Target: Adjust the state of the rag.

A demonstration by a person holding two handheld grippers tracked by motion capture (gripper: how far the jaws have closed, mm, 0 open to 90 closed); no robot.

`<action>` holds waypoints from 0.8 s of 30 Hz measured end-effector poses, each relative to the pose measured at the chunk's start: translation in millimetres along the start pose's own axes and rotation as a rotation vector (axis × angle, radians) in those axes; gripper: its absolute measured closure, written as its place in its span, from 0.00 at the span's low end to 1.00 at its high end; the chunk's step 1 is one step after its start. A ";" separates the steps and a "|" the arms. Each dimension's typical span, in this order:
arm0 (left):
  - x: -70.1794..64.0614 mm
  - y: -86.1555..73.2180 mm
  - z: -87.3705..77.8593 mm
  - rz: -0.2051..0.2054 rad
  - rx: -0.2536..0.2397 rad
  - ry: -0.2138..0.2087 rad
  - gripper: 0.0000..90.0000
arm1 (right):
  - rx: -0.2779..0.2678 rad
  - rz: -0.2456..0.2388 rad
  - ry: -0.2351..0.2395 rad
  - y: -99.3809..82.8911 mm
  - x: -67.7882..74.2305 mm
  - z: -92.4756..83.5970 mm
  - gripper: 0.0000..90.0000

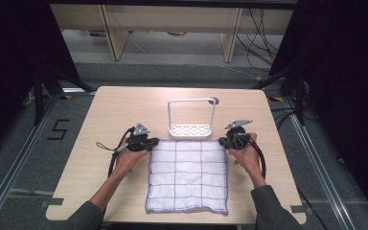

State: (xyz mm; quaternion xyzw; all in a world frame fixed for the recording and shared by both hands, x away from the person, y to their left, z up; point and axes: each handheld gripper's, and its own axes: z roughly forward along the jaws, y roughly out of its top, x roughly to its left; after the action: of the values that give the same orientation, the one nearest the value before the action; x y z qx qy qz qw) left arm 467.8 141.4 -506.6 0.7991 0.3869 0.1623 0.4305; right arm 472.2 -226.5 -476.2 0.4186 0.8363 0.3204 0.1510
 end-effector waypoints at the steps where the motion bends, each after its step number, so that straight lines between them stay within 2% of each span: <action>1: 0.0 0.0 0.0 0.000 0.000 0.000 0.96 | -0.013 -0.013 0.006 1.5 -0.3 -0.4 0.96; 2: -0.1 2.9 -2.6 -0.004 -0.016 0.001 0.96 | -0.032 -0.013 -0.002 2.9 0.7 -1.3 0.96; 3: -0.1 2.9 -2.6 -0.004 -0.016 0.001 0.96 | -0.032 -0.013 -0.002 2.9 0.7 -1.3 0.96; 4: -1.3 6.7 -5.0 0.001 -0.026 0.004 0.96 | -0.061 -0.009 -0.001 5.3 1.6 -4.8 0.96; 6: -0.8 10.5 -8.2 0.007 -0.032 -0.002 0.96 | -0.081 -0.019 0.004 7.1 1.0 -7.8 0.96; 7: -0.8 10.5 -8.2 0.007 -0.032 -0.002 0.96 | -0.081 -0.019 0.004 7.1 1.0 -7.8 0.96; 8: -1.9 12.0 -8.3 -0.015 -0.054 -0.007 0.96 | -0.047 -0.009 0.010 8.7 1.0 -12.9 0.96; 10: 0.0 14.2 -12.9 -0.003 -0.051 -0.018 0.96 | -0.078 -0.020 0.017 10.2 1.3 -17.3 0.96; 12: 0.2 14.8 -14.4 -0.005 -0.055 -0.023 0.96 | -0.074 -0.011 0.015 10.5 2.9 -19.6 0.96; 13: -0.6 15.0 -14.8 -0.021 -0.083 -0.023 0.96 | -0.080 0.005 0.016 10.0 6.1 -21.7 0.96; 14: -0.1 15.6 -18.0 -0.022 -0.087 -0.031 0.96 | -0.085 -0.007 0.016 10.3 6.9 -24.3 0.96; 15: -1.1 16.4 -20.6 -0.027 -0.090 -0.035 0.96 | -0.100 -0.040 0.020 10.6 8.5 -32.6 0.96; 17: -3.6 17.5 -25.7 -0.014 -0.102 -0.043 0.96 | -0.110 -0.046 0.021 10.2 9.6 -35.4 0.96; 20: -11.5 19.3 -38.8 0.024 -0.127 -0.053 0.96 | -0.140 -0.050 0.047 6.9 15.7 -50.5 0.96; 22: -17.4 18.7 -48.0 0.023 -0.144 -0.066 0.96 | -0.169 -0.040 0.067 2.6 21.1 -60.7 0.96; 24: -20.9 17.9 -52.5 0.033 -0.153 -0.075 0.96 | -0.173 -0.050 0.068 1.6 22.7 -64.1 0.96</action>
State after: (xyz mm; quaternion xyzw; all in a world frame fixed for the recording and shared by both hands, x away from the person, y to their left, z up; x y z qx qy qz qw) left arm 431.7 149.3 -460.2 0.7757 0.3435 0.1683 0.5019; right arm 426.1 -233.9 -426.8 0.3719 0.8203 0.4015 0.1662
